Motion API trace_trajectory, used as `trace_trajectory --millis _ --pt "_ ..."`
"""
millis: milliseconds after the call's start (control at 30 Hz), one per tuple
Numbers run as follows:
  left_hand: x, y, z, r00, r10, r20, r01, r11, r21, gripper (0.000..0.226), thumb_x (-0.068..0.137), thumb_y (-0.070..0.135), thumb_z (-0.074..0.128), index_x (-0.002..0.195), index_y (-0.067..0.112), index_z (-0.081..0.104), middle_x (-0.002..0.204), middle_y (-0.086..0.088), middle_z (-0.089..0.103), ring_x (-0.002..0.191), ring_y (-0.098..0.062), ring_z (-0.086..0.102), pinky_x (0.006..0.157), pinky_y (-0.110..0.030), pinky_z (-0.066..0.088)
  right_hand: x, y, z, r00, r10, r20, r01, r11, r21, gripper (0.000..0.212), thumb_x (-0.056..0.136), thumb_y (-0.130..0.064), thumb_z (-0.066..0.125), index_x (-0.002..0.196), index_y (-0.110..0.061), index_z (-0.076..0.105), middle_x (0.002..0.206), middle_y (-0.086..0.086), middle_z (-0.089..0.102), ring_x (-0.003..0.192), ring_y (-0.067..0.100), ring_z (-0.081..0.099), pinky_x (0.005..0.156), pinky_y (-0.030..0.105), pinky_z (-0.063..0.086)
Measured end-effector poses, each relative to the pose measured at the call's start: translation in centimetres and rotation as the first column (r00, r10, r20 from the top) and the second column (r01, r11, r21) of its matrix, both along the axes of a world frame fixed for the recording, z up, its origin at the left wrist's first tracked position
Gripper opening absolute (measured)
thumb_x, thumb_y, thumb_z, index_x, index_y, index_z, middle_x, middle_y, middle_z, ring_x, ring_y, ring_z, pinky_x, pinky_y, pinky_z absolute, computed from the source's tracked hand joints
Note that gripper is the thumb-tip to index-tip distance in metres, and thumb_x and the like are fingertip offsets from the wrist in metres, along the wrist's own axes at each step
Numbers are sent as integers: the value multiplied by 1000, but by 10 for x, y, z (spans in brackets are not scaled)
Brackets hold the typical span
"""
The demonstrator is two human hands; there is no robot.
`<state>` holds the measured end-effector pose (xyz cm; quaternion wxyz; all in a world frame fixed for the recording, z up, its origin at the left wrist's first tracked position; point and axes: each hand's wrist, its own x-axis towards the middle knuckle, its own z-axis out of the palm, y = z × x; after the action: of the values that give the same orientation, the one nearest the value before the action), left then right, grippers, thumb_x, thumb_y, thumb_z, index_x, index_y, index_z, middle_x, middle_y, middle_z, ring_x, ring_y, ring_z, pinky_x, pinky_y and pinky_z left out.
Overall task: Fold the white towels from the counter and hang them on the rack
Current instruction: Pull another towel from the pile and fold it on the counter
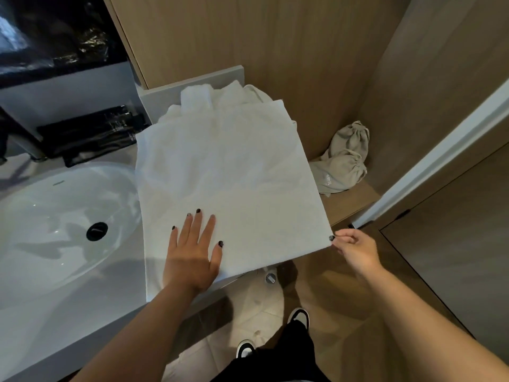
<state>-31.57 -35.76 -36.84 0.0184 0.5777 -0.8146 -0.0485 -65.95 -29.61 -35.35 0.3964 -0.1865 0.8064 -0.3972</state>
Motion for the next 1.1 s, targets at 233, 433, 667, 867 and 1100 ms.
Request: trace_trajectory --millis 233,433,667,867,1100 --pt "-1 -4 0 998 19 53 -22 998 51 69 97 57 13 158 26 9 164 -5 3 152 -27 7 122 -50 12 156 -46 31 694 407 -594 -662 685 -305 35 99 -6 49 129 -20 59 137 -4 53 131 -6 39 114 18 31" --pt "6 3 3 973 229 -17 -228 971 66 76 92 68 6 157 30 -5 165 -4 -13 151 -25 -14 123 -45 -1 139 -62 -11 25 606 -795 -802 487 346 64 101 -43 1 152 -21 33 160 -1 27 150 19 17 122 42 12" --pt "33 14 7 961 270 -60 -264 960 93 76 94 64 8 158 24 -1 165 -8 -9 151 -25 -13 123 -45 2 97 -53 -16 83 670 -738 -721 552 420 82 92 -60 -12 157 -17 12 164 1 8 151 19 -1 122 39 0" --pt "53 46 12 891 406 -201 -405 913 48 65 101 46 29 154 11 17 163 -14 3 152 -29 1 122 -52 7 101 -32 0 584 494 -644 -650 760 -6 59 104 -31 41 155 -14 18 163 -2 9 151 13 -4 122 34 1" --pt "-14 118 34 115 653 -748 -607 643 468 21 92 9 61 105 22 51 111 -1 51 103 -21 55 81 -16 43 196 28 -2 781 3 624 30 999 -43 43 88 -14 70 125 -7 50 113 11 65 102 22 64 96 36 51"
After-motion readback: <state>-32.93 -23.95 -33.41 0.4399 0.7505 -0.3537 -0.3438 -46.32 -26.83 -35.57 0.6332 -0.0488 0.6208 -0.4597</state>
